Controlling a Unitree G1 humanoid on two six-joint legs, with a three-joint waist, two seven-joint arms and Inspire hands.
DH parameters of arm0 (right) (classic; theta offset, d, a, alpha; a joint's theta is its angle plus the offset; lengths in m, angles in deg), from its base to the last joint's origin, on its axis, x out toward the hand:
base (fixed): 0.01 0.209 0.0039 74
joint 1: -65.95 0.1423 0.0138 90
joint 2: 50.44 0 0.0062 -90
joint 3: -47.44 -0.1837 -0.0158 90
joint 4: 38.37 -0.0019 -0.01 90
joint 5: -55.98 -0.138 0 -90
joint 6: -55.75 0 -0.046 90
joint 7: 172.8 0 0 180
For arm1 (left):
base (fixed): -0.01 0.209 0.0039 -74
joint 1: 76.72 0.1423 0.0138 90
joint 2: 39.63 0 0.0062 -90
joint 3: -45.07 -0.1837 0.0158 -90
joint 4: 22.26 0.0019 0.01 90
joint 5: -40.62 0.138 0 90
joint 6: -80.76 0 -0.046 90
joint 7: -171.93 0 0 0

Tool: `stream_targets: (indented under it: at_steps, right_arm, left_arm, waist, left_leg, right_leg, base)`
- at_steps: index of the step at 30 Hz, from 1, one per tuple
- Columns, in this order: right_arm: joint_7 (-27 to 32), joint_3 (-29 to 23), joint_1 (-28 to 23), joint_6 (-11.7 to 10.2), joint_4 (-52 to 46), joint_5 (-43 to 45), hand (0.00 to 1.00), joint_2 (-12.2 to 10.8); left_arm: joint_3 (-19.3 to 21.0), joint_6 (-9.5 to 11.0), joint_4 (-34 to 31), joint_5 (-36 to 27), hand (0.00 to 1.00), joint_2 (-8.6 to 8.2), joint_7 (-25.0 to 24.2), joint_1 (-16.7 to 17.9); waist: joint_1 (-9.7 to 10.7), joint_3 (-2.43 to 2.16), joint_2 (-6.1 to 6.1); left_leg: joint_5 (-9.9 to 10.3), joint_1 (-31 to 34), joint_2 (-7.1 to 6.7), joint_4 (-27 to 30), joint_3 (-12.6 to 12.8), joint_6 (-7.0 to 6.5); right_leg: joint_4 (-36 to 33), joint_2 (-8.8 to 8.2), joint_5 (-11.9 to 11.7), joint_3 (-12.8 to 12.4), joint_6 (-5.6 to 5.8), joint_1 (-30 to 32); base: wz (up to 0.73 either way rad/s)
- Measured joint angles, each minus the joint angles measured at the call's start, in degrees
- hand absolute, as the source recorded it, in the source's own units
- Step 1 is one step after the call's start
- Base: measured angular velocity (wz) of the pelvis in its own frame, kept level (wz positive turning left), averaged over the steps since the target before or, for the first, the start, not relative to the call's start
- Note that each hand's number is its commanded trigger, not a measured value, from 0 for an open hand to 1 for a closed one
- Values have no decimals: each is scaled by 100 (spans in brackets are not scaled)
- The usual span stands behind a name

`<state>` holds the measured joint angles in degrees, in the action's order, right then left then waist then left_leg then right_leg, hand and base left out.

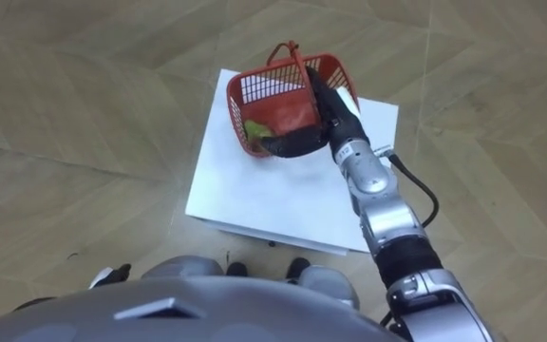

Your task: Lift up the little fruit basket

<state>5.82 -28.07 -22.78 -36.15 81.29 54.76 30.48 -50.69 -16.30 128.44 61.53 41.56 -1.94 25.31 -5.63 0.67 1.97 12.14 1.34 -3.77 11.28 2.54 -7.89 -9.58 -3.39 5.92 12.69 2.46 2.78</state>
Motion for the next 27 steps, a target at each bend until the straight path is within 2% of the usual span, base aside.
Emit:
stream_targets:
  at_steps: [5,8,12,14,19,24,27]
  right_arm:
    - [149,-113,-122,2,-37,158,0,7]
    - [358,-238,-273,2,-335,165,0,9]
    - [622,-376,-276,2,-461,152,0,9]
    - [791,-484,-277,2,-552,153,0,9]
    - [1296,-707,-381,-1,-893,151,0,13]
    - [1497,-757,-541,-1,-977,158,0,28]
    - [1565,-824,-580,-1,-978,177,0,32]
  left_arm:
    - [7,-6,13,3,0,3,0,4]
    - [6,-17,25,2,0,-1,5,20]
    - [4,-15,25,0,0,-4,70,6]
    - [6,-23,20,1,0,-5,85,11]
    - [10,-138,48,1,0,-9,119,24]
    - [6,-172,-11,2,0,-34,231,30]
    - [14,-171,-17,1,0,-34,245,33]
  waist:
    - [177,1,-17]
    - [224,1,-21]
    - [290,-5,-28]
    - [332,-10,-38]
    - [400,-60,-130]
    - [438,-60,-175]
    - [541,-64,-180]
  left_leg:
    - [1,-12,-1,-9,3,-1]
    - [3,-81,7,-59,42,1]
    - [6,-113,15,-63,74,8]
    - [6,-160,17,-62,102,8]
    - [6,-253,26,-139,226,8]
    - [9,-377,47,-220,341,12]
    - [9,-397,48,-239,347,14]
  right_leg:
    - [-2,1,0,-17,0,-25]
    - [-5,33,5,-145,3,-40]
    - [-3,42,6,-168,2,-53]
    - [0,43,6,-177,2,-70]
    - [4,64,6,-325,2,-102]
    - [3,98,6,-452,2,-148]
    - [3,105,6,-469,1,-158]
  base:
    - [0]
    - [-8]
    - [-5]
    - [-5]
    - [-14]
    - [-13]
    - [0]
